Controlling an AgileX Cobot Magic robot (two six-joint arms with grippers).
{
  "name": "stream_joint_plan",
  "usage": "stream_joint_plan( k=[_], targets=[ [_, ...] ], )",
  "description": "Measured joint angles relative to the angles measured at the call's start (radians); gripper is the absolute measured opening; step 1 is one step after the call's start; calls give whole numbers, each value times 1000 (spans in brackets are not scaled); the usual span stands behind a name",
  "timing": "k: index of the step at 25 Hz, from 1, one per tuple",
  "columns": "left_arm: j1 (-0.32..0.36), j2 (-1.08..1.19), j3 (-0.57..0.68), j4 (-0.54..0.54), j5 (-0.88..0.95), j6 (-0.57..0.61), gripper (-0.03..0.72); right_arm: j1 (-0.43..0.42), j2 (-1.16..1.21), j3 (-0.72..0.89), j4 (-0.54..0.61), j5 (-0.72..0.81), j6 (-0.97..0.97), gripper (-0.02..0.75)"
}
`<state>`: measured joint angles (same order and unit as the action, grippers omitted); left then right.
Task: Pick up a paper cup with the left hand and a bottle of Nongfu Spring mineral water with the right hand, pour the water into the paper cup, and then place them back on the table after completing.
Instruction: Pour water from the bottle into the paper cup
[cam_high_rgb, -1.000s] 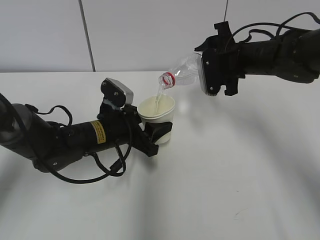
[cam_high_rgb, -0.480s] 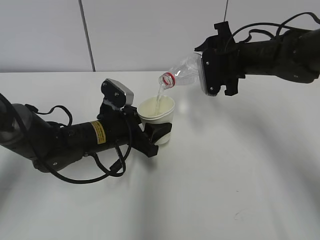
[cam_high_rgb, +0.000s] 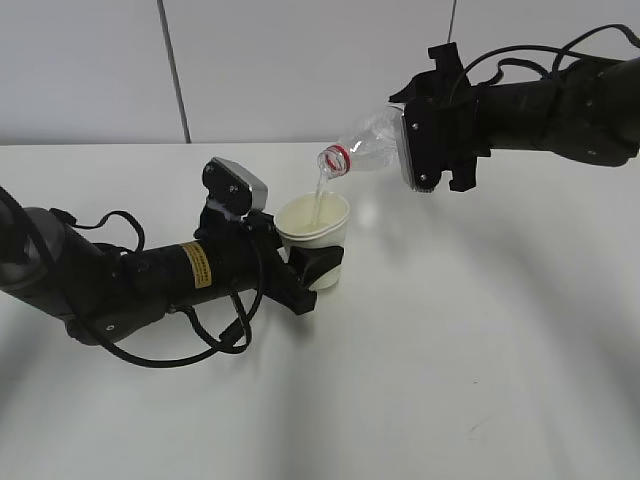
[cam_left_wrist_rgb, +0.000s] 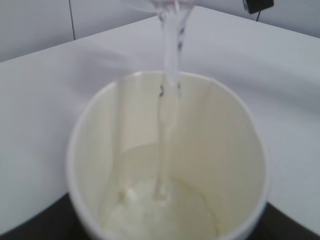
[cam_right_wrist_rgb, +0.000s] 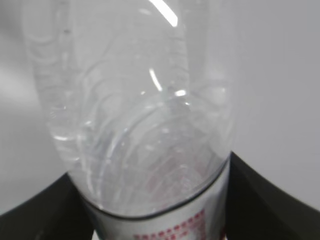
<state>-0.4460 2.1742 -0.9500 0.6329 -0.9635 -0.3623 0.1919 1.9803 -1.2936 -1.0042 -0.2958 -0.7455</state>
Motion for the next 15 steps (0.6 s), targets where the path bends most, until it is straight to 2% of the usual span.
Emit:
stream_joint_plan(
  k=[15],
  targets=[
    [0, 0, 0, 0, -1, 0, 401, 0, 0, 0, 0, 1, -1, 482]
  ],
)
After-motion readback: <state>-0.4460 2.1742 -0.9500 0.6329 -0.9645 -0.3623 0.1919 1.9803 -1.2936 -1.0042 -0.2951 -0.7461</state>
